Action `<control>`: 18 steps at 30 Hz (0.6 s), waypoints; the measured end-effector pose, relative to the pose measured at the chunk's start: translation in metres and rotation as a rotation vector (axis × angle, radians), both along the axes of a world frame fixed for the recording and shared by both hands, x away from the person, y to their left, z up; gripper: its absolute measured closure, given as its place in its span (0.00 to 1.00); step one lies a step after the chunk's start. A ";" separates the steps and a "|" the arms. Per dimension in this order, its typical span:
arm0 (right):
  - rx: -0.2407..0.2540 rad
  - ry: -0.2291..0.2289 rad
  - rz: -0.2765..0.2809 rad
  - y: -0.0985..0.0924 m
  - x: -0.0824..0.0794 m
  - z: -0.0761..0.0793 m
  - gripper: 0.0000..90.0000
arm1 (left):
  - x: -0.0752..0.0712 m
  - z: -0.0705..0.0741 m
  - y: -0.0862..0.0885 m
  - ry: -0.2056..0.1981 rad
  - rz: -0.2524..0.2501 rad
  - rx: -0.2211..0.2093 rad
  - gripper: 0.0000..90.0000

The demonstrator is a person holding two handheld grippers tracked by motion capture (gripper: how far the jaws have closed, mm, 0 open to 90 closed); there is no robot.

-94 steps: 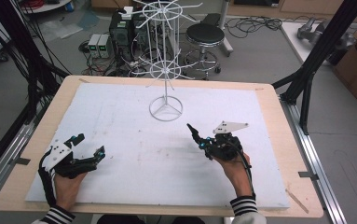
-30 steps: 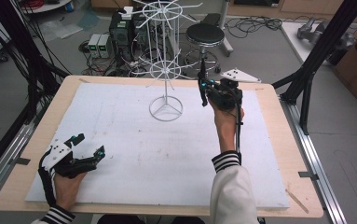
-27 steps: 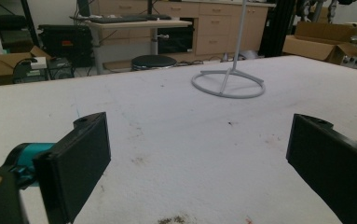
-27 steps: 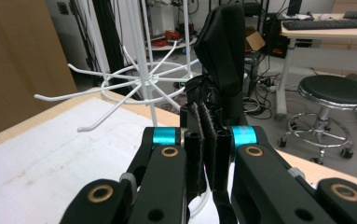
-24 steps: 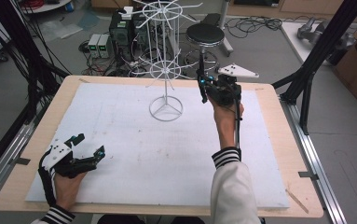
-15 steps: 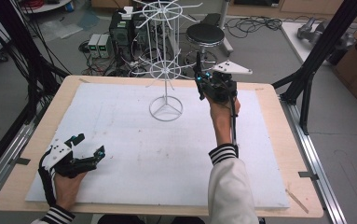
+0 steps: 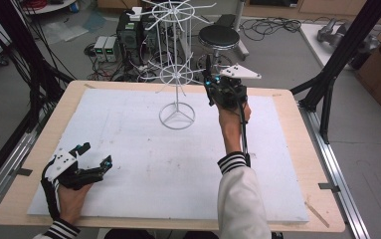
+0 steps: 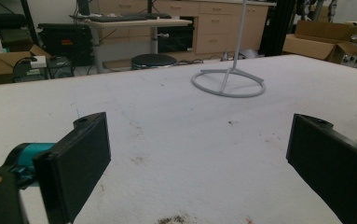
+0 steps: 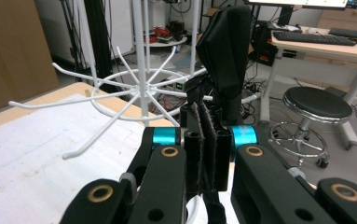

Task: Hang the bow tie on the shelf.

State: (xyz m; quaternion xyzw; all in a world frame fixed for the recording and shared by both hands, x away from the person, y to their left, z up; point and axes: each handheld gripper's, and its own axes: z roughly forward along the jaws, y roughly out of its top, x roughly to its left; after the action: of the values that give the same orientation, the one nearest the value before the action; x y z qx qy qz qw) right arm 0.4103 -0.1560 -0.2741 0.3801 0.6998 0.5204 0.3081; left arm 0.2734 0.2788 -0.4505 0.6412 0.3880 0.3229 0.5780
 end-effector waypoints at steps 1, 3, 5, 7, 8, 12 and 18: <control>0.000 0.000 0.000 0.000 0.000 0.000 0.97 | 0.000 0.000 0.000 0.000 0.001 -0.002 0.07; -0.004 -0.002 0.009 0.004 0.000 0.002 0.97 | 0.000 0.000 0.000 0.000 0.000 0.000 0.07; -0.007 -0.003 0.014 0.006 0.001 0.002 0.97 | 0.000 0.000 0.000 0.000 0.000 -0.001 0.07; -0.006 0.006 0.018 0.008 0.001 0.001 0.97 | 0.000 0.000 0.000 0.001 0.001 -0.002 0.07; -0.004 0.011 0.021 0.009 0.001 0.001 0.97 | 0.000 0.000 0.000 0.001 0.001 -0.002 0.07; -0.008 0.019 0.025 0.013 0.002 -0.001 0.97 | 0.000 0.000 0.000 0.001 0.001 -0.002 0.07; -0.031 0.043 0.041 0.020 0.002 -0.006 0.97 | 0.000 0.000 0.000 0.001 0.000 -0.002 0.07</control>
State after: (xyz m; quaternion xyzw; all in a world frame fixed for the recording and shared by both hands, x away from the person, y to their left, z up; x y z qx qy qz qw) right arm 0.4119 -0.1360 -0.2805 0.3721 0.7219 0.5073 0.2883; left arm 0.2735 0.2792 -0.4506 0.6410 0.3885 0.3222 0.5783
